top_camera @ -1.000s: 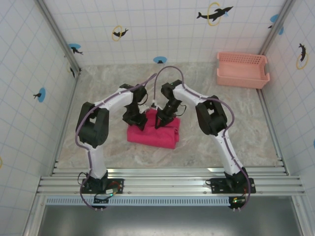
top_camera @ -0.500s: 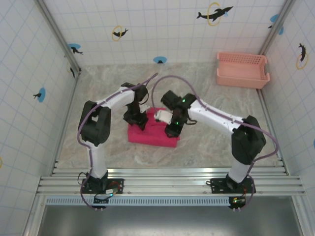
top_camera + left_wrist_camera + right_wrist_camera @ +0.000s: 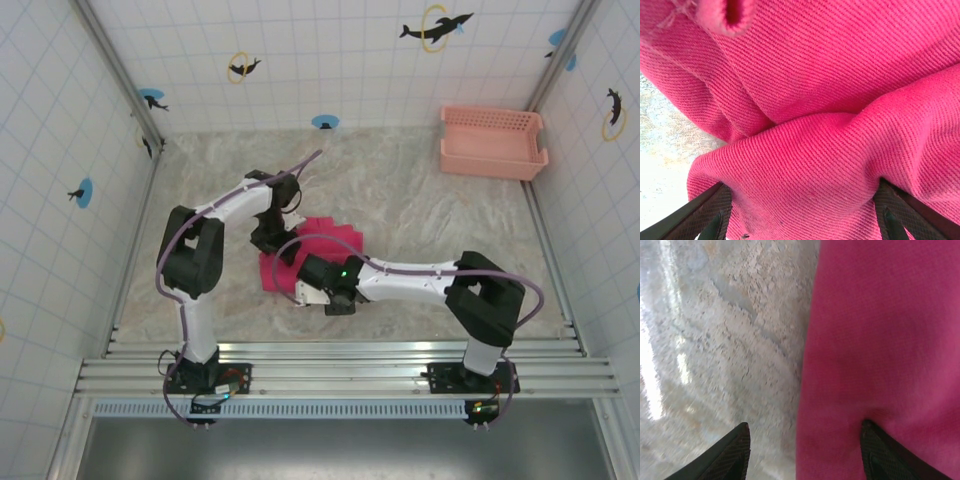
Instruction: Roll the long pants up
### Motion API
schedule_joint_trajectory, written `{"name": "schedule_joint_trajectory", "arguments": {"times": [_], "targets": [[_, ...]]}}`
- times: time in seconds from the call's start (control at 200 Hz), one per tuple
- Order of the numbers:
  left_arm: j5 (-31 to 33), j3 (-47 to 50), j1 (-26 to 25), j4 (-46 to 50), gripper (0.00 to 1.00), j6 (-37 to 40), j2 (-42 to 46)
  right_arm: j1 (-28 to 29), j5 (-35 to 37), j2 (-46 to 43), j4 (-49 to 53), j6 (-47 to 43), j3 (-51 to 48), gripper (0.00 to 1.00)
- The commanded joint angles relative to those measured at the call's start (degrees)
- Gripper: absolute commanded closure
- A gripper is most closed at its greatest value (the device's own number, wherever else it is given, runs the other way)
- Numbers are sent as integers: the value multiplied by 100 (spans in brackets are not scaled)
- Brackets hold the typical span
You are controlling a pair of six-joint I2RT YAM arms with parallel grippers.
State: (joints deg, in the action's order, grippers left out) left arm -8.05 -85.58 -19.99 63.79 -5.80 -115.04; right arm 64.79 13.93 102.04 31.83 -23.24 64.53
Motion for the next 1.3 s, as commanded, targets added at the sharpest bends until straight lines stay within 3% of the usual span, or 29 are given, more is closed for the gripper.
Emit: {"name": "schedule_joint_trajectory", "arguments": {"times": [0.0, 0.135, 0.315, 0.49, 0.641, 0.766, 1.111, 1.296], "targets": [[529, 279, -41, -409, 25, 158, -264, 101, 628, 396, -803, -487, -72, 40], [580, 253, -41, -394, 25, 206, -293, 123, 1128, 633, -1342, -725, -176, 40], [639, 270, -41, -413, 25, 290, -314, -12, 1134, 1065, -1485, -849, 35, 44], [632, 220, -35, -386, 24, 343, -310, -367, 69, 1561, -562, -869, 787, 85], [616, 97, -40, -302, 24, 356, -258, -546, -873, 1693, 52, -854, 1236, 99], [578, -48, -42, -181, 23, 402, -204, -575, -1361, 1584, 528, -780, 1488, 100], [559, -642, -1, 445, 18, 536, -64, -651, -3949, 1837, 3114, -316, 3228, 100], [603, -1032, 62, 850, 17, 575, -28, -1053, -5213, 1864, 3691, 81, 3667, 100]]}}
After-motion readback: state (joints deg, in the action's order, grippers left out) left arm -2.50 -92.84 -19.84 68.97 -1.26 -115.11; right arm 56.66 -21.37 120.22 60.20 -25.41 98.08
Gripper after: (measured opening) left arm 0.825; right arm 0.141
